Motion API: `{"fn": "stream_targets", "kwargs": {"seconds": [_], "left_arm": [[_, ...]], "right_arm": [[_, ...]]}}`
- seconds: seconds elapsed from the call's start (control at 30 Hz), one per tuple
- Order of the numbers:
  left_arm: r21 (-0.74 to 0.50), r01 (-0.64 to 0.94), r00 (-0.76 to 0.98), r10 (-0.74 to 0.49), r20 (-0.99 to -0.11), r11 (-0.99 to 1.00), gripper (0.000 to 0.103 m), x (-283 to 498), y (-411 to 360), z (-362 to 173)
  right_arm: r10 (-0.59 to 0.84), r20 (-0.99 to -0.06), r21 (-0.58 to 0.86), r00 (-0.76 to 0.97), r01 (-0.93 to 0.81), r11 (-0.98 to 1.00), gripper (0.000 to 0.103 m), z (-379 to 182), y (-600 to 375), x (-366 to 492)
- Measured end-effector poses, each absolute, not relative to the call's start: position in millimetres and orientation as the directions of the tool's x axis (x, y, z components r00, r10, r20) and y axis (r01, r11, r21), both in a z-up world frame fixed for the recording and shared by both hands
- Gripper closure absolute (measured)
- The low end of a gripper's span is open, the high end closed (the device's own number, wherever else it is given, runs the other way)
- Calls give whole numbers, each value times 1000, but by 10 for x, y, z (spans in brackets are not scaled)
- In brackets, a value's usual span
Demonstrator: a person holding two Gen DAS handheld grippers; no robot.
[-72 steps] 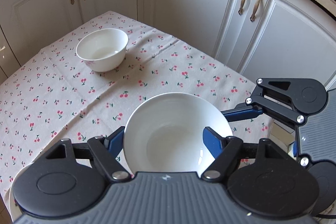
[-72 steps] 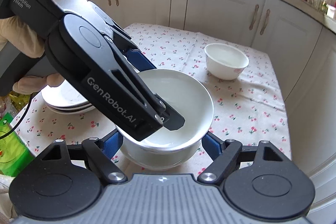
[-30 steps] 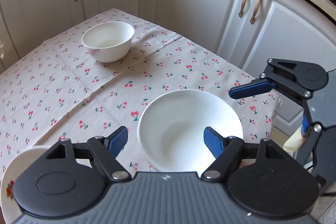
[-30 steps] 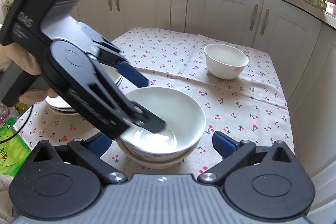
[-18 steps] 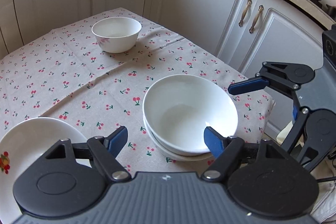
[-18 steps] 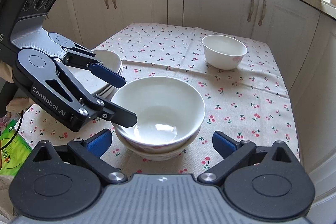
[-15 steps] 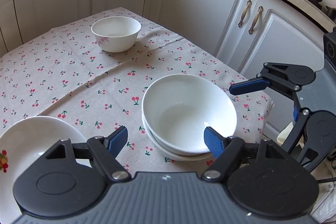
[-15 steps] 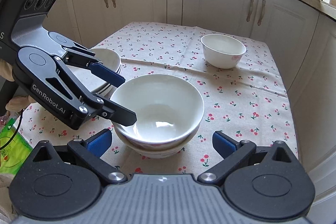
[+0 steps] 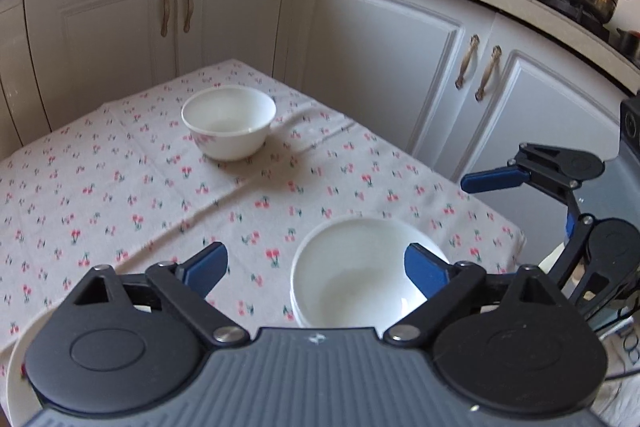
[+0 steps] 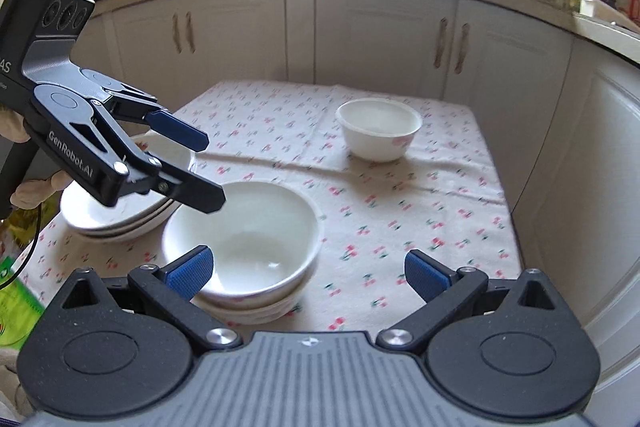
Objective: Organize plates and bowls
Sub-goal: 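Move the left gripper to the pink-patterned bowl on the cloth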
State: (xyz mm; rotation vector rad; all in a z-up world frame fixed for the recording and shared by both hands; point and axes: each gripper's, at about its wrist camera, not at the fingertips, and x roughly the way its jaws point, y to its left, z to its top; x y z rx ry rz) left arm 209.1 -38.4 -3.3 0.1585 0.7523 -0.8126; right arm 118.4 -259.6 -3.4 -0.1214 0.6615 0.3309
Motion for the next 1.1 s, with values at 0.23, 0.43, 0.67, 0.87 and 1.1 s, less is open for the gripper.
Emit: {"fn": "stream_targets", "kwargs": {"seconds": [0.23,0.43,0.67,0.87,1.1], "left_arm": [[-127,705,469,-594,-654,697,8,2381,-521,76],[-114,692,474,-568,-673,713,6,2704,-632,108],[-76,674,502,-531,-683,735,6,3056,-753,83],[-89,653,507,-522,-686,752,6,3382,-837,16],[-59,641,512,-483,-710,765,6,3650,-983,-116]], "right_arm": [[247,-575,-4,780,-304,953,0,22,-2886,1445],[244,-562,-23,790,-309,951,0,-62,-3024,1802],[257,-593,-17,763,-331,944,0,-230,-3079,2253],[288,-587,-25,756,-372,928,0,-293,-3023,2542],[343,-581,-25,738,-438,899,0,-435,-2912,2828]]}}
